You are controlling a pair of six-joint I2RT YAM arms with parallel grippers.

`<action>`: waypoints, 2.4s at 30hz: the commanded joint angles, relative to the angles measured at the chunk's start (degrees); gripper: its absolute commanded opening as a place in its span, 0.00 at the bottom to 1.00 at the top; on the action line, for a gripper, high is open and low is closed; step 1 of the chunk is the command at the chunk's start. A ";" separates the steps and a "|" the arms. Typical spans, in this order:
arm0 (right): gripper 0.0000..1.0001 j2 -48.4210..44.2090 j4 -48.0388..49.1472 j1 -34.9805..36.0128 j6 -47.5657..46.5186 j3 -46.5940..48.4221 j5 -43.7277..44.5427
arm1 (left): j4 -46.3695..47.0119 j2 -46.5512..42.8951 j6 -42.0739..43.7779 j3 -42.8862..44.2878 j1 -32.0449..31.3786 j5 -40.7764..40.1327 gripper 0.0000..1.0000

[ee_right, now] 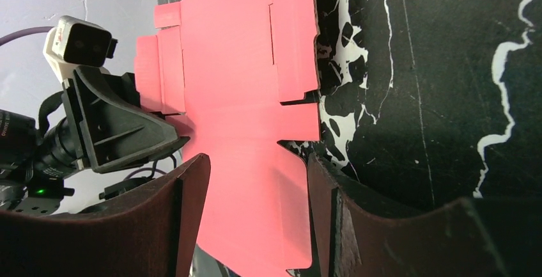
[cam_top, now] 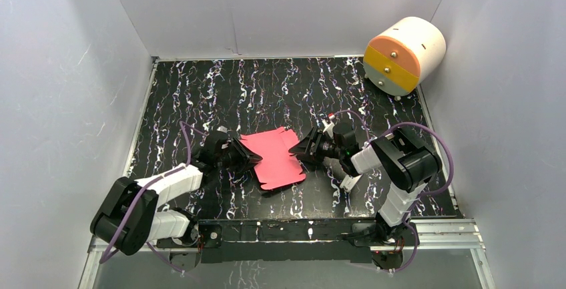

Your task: Fold the paper box

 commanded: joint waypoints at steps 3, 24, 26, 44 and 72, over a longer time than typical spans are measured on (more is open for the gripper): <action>0.65 -0.36 3.55 -0.04 0.34 -1.06 -1.07 | 4.64 -3.29 -3.12 -1.48 0.39 -1.30 0.19; 0.67 -3.01 6.82 -4.55 0.02 -1.17 -4.30 | 17.15 -11.01 -5.79 -8.20 1.27 3.00 0.00; 0.66 -2.75 8.06 -4.95 0.36 -0.89 -5.15 | 17.89 -10.94 -5.85 -8.34 1.27 3.71 0.00; 0.42 -2.86 10.75 -5.37 -0.41 1.12 -7.36 | 21.02 -8.82 -6.29 -8.18 1.27 6.79 0.00; 0.07 -14.28 -39.19 4.54 -32.31 17.48 21.45 | 17.25 4.28 3.07 0.73 1.10 5.23 0.00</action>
